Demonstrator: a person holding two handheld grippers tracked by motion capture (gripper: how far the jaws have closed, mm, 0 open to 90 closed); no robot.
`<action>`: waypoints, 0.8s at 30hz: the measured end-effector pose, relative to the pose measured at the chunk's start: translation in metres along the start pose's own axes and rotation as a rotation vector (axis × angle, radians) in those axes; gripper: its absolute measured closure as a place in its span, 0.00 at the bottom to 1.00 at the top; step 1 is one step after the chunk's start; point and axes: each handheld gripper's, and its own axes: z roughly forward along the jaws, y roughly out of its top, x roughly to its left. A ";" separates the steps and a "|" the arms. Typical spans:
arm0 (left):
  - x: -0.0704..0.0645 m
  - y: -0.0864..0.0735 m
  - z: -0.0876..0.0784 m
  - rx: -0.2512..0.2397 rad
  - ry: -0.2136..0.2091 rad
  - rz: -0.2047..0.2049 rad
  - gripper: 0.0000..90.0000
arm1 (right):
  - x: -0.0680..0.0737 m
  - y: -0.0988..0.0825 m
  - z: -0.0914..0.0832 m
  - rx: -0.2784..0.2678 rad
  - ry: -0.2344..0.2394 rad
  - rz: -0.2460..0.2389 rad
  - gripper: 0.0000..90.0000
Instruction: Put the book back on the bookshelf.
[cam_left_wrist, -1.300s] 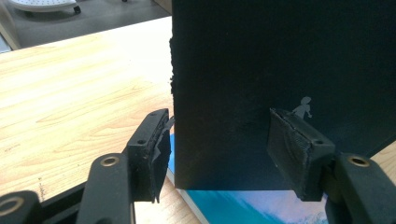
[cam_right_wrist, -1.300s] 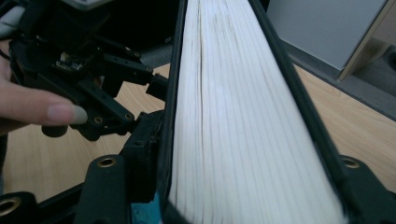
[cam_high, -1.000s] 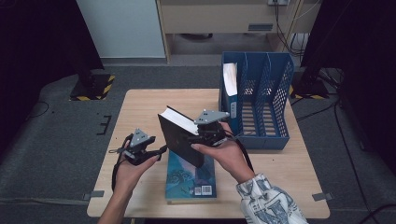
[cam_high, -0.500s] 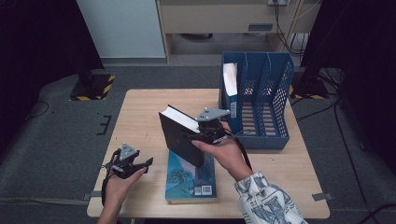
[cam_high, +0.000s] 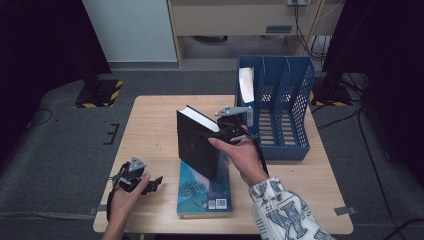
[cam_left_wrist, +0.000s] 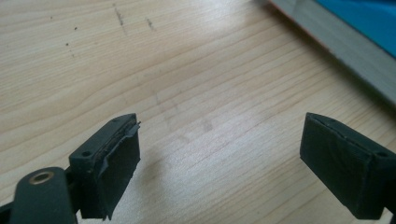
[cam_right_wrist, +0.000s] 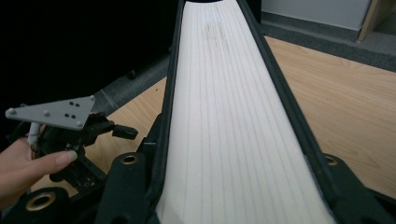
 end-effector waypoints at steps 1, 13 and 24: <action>0.000 0.000 0.001 -0.002 0.001 -0.002 0.13 | -0.001 0.001 0.000 0.000 -0.001 0.012 0.58; 0.000 0.001 0.012 0.020 0.002 0.004 0.11 | -0.002 0.012 0.005 0.015 -0.019 0.053 0.59; -0.003 -0.003 0.015 0.029 0.009 0.011 0.07 | 0.004 0.013 -0.010 0.028 -0.051 0.037 0.59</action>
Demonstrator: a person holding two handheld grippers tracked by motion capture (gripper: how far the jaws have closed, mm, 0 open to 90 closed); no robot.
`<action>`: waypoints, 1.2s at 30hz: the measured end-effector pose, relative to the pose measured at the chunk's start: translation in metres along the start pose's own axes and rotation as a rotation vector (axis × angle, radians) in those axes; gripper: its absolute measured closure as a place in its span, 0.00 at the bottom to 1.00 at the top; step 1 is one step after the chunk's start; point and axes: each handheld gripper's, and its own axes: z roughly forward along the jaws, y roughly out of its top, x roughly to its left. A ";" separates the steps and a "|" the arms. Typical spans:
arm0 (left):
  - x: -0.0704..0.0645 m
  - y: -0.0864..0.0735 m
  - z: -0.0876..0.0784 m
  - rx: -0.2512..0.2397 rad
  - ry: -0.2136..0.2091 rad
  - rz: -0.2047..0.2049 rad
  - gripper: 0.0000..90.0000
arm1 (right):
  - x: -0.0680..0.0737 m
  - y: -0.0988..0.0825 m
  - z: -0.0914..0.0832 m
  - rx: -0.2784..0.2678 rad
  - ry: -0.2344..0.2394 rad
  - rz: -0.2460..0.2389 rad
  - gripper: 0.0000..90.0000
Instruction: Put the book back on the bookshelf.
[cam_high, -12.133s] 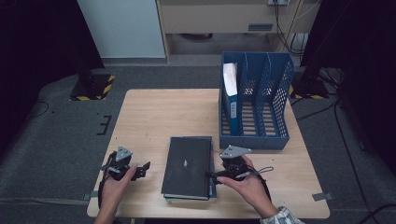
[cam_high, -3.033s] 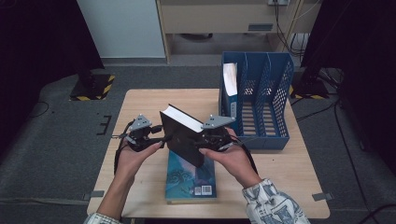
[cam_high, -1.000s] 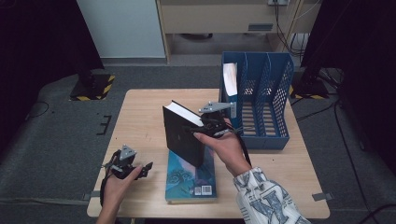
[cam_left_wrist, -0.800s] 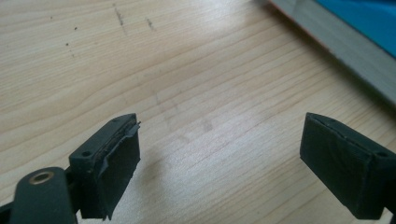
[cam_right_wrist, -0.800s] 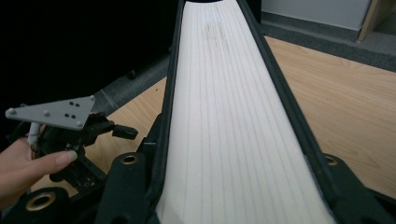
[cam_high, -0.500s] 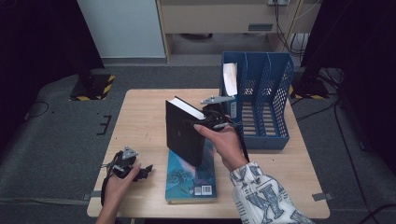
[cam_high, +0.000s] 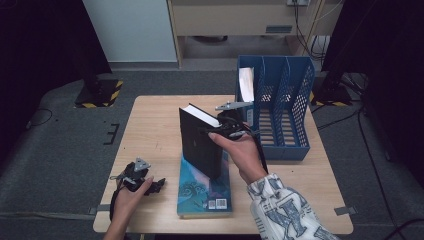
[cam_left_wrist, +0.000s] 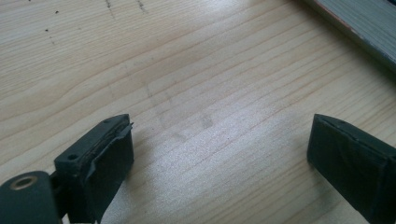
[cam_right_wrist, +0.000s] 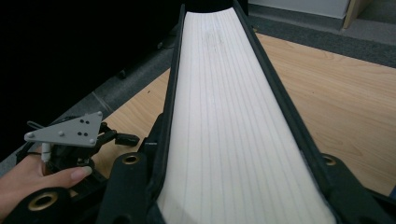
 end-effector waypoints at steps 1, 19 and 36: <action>0.000 -0.001 0.000 -0.003 0.003 -0.003 0.06 | 0.000 -0.001 -0.002 0.001 0.001 0.004 0.59; 0.000 -0.004 0.003 -0.036 0.010 -0.010 0.02 | -0.015 -0.023 -0.065 -0.065 -0.005 0.052 0.59; 0.000 -0.004 0.002 -0.031 0.011 -0.006 0.02 | -0.043 -0.046 -0.131 -0.124 -0.030 0.154 0.59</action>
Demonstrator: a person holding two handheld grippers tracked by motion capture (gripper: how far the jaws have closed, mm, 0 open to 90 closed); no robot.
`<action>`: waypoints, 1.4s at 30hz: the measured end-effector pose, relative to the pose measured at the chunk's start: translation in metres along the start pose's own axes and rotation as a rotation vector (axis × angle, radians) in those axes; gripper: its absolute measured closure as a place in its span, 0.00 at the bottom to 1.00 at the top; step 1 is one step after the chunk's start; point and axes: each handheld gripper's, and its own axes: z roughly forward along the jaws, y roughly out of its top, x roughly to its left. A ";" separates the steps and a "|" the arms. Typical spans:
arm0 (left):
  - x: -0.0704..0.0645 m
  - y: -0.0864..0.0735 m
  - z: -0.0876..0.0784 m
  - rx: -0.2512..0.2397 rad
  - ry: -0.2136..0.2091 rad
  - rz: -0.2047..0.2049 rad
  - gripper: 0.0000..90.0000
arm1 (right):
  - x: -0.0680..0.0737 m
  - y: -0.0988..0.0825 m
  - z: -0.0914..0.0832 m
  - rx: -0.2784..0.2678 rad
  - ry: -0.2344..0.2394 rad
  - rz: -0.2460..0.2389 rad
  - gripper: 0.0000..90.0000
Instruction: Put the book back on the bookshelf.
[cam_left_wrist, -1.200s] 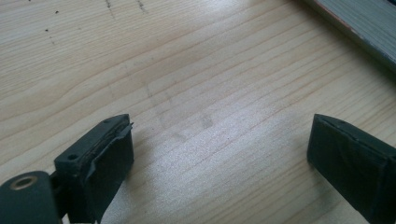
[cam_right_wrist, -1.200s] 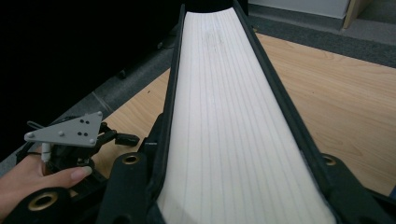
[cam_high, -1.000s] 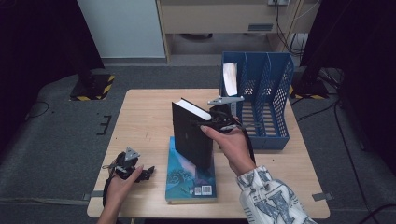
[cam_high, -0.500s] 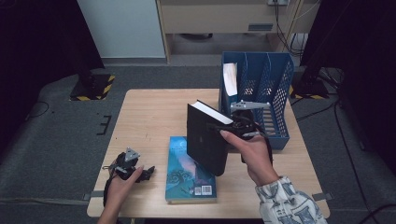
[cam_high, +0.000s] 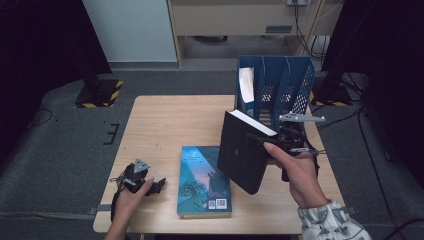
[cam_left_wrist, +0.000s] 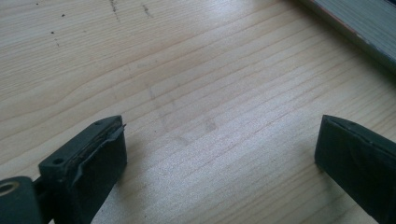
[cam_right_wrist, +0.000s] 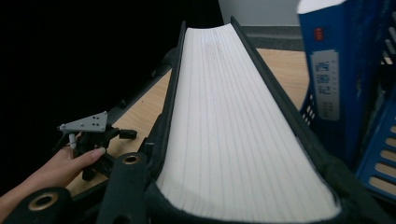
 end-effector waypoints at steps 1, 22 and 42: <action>0.000 0.000 0.000 0.000 0.000 0.000 0.02 | -0.002 -0.001 -0.004 -0.006 0.000 0.006 0.59; -0.002 -0.001 -0.001 0.000 0.002 -0.005 0.02 | -0.041 0.004 -0.057 -0.098 -0.132 0.099 0.59; -0.003 0.000 0.000 0.008 0.007 -0.007 0.00 | -0.071 0.040 -0.075 -0.177 -0.291 0.156 0.59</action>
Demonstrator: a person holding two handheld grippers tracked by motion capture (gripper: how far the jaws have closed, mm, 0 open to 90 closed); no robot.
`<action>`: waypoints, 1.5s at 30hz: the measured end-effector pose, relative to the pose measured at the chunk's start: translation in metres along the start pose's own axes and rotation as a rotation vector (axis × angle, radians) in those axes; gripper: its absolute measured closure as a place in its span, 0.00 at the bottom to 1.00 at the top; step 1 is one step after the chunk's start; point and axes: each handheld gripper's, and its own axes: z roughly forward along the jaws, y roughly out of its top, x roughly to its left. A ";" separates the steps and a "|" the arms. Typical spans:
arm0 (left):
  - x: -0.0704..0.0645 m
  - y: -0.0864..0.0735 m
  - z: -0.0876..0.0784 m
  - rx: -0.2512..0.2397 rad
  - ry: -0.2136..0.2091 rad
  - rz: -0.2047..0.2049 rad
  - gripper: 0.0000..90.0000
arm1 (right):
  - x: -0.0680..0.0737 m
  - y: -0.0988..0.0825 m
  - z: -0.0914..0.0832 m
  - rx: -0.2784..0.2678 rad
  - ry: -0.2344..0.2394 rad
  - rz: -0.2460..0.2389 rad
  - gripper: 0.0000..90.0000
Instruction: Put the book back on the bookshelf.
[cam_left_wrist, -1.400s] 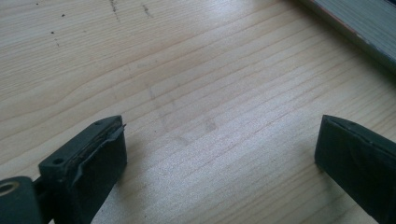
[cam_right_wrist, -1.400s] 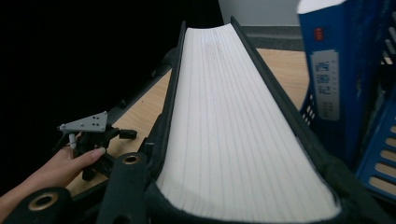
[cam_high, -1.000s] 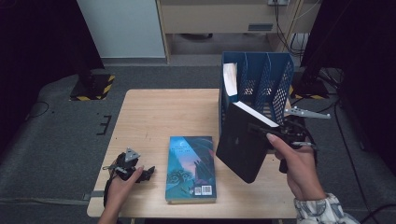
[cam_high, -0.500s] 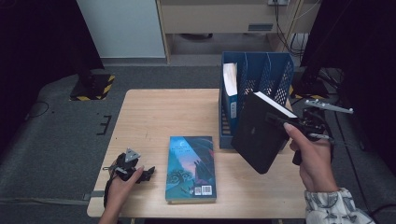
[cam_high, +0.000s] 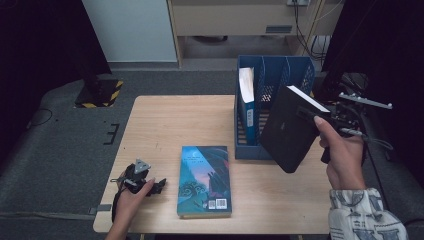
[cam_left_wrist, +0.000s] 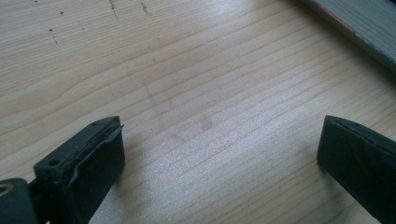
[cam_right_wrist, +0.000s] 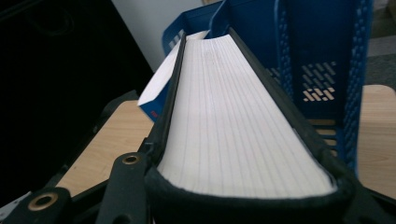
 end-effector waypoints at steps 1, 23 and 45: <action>0.000 0.000 0.000 0.000 -0.001 -0.001 0.00 | -0.001 0.002 0.001 -0.003 -0.009 -0.001 0.59; -0.001 0.001 0.001 -0.005 -0.002 -0.004 0.00 | -0.022 0.028 0.011 -0.056 -0.184 0.004 0.59; -0.001 0.001 0.001 -0.004 -0.005 -0.002 0.00 | -0.036 0.037 0.014 -0.057 -0.236 -0.010 0.59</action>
